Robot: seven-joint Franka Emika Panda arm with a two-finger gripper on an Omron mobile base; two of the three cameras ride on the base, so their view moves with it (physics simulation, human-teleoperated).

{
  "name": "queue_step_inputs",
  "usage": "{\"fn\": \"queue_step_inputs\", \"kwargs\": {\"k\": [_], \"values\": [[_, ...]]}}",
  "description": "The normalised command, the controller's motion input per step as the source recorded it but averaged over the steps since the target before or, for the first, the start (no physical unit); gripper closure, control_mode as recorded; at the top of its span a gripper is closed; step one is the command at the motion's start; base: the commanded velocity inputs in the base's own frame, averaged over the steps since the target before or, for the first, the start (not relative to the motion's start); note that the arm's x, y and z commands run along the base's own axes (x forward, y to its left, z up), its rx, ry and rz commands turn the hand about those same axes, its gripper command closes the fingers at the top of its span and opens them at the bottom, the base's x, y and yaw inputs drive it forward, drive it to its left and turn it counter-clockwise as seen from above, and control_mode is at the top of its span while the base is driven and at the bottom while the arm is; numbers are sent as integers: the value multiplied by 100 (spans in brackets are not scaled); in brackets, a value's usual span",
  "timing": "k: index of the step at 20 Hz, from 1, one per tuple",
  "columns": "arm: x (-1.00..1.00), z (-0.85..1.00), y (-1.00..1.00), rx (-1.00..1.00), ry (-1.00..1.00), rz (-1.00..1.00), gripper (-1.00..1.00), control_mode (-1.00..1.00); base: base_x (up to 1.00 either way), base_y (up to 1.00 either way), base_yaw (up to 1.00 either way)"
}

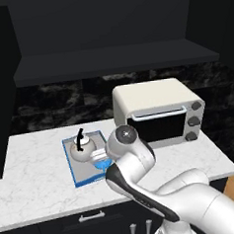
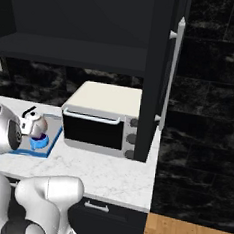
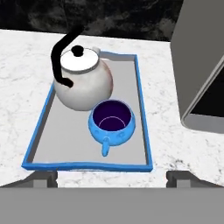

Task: Pick the kettle from the counter and place it on the tray. Then pick the mug from the cabinet and place it on the tray. Then close the cabinet doors.

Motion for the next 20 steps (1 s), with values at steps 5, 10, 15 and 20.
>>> {"fn": "queue_step_inputs", "kwargs": {"k": [5, 10, 15, 20], "values": [[-14, 54, 49, -4, -4, 7, -100, -100, 0, 0, 0], [-4, 16, 62, -8, 2, 6, 100, -100, 0, 0, 0], [-18, 6, 33, -13, -8, 1, 100, -100, 0, 0, 0], [-1, 23, 47, -27, -39, 0, 100, -100, 0, 0, 0]]}}
